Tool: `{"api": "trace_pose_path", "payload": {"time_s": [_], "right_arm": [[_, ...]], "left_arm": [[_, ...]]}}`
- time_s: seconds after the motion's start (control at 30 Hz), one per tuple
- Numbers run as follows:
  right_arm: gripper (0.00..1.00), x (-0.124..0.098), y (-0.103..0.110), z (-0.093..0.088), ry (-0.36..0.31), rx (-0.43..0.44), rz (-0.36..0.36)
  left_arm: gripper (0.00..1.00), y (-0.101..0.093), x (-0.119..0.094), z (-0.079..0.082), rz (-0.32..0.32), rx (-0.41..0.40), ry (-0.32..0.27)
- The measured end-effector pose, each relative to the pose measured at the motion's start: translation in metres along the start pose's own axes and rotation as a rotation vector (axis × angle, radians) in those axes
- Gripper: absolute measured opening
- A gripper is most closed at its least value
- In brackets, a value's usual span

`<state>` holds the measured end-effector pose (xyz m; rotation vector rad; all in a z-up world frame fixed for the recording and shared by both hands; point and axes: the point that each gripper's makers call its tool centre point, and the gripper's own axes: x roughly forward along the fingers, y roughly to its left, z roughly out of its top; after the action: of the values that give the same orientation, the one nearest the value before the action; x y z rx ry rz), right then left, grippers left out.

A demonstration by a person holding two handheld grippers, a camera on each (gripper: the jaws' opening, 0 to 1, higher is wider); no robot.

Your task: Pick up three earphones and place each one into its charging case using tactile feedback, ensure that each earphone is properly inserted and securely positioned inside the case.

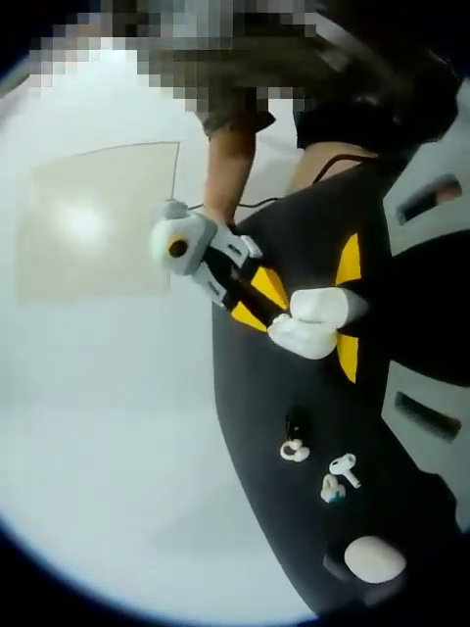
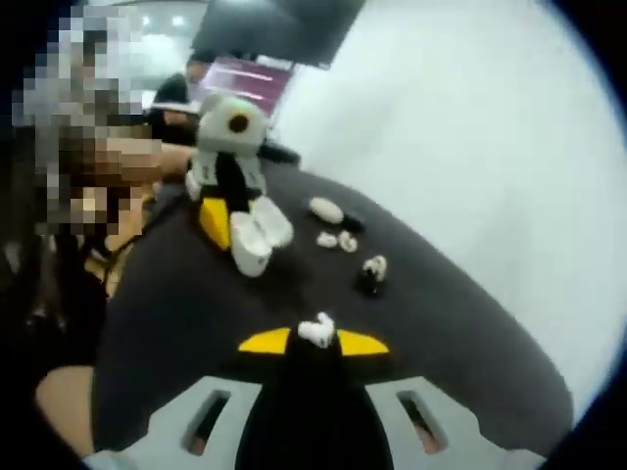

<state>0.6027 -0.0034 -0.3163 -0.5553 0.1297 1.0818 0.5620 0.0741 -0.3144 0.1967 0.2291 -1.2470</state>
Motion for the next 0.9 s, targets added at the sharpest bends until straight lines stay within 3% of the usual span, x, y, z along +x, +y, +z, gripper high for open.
{"api": "trace_pose_path", "payload": {"time_s": [0.23,0.33,0.4,0.53,0.6,0.73,0.9], "right_arm": [[0.17,0.009,-0.007,-0.001,-0.031,0.138,0.017],[0.17,0.006,-0.010,-0.001,-0.035,0.238,0.012],[0.17,0.003,-0.013,0.003,-0.060,0.356,0.034],[0.17,-0.006,0.001,0.018,-0.136,0.596,0.212],[0.17,-0.009,0.016,0.017,-0.114,0.670,0.323],[0.17,-0.002,0.021,0.007,-0.042,0.658,0.316],[0.17,0.000,0.023,0.009,-0.043,0.677,0.329]], "left_arm": [[0.13,0.000,0.000,0.000,-0.002,0.001,0.000],[0.13,0.000,0.000,0.000,-0.003,0.001,-0.001],[0.13,0.000,0.000,0.000,-0.004,0.003,-0.001],[0.13,0.000,0.000,0.000,-0.004,0.003,-0.001],[0.13,0.000,0.000,0.000,-0.004,0.003,0.000],[0.13,0.000,0.000,0.000,-0.003,0.003,0.000],[0.13,-0.001,0.000,0.000,-0.004,0.004,0.000]]}}
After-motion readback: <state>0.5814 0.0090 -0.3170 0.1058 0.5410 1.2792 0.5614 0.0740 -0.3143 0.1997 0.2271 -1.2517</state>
